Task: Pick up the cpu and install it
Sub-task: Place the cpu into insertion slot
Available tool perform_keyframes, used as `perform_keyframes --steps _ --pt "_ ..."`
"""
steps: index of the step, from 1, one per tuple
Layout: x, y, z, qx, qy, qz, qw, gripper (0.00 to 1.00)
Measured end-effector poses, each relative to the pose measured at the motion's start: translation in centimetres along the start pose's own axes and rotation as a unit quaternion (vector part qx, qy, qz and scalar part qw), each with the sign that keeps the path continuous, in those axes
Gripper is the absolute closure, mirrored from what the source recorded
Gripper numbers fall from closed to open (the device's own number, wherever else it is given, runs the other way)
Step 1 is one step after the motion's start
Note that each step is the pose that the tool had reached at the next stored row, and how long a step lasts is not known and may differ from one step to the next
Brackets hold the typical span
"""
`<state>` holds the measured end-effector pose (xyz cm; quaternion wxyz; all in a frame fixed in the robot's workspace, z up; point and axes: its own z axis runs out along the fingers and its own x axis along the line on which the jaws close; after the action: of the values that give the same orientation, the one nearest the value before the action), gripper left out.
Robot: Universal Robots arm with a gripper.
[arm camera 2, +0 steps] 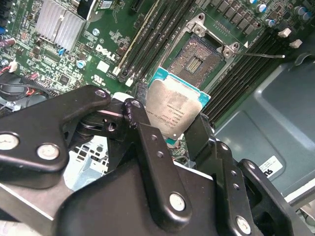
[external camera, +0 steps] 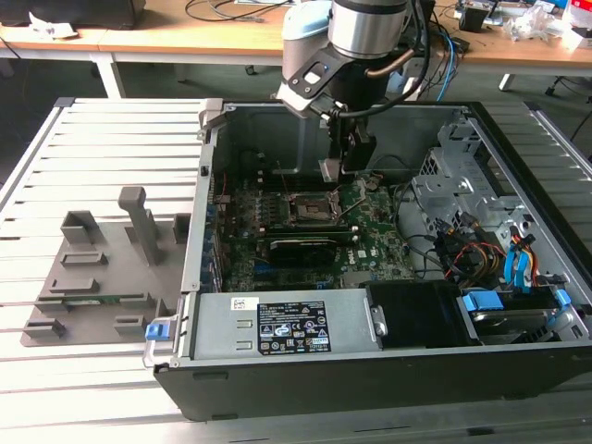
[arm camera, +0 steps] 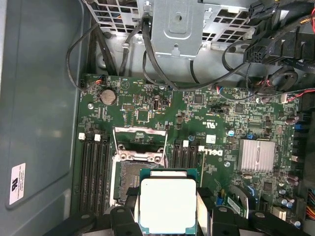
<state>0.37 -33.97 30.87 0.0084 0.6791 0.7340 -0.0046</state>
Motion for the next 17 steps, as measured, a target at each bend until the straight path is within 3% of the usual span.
perform_keyframes --steps 17 --pt "0.02 0.00 0.75 0.0000 -0.0003 0.000 1.0000 0.45"
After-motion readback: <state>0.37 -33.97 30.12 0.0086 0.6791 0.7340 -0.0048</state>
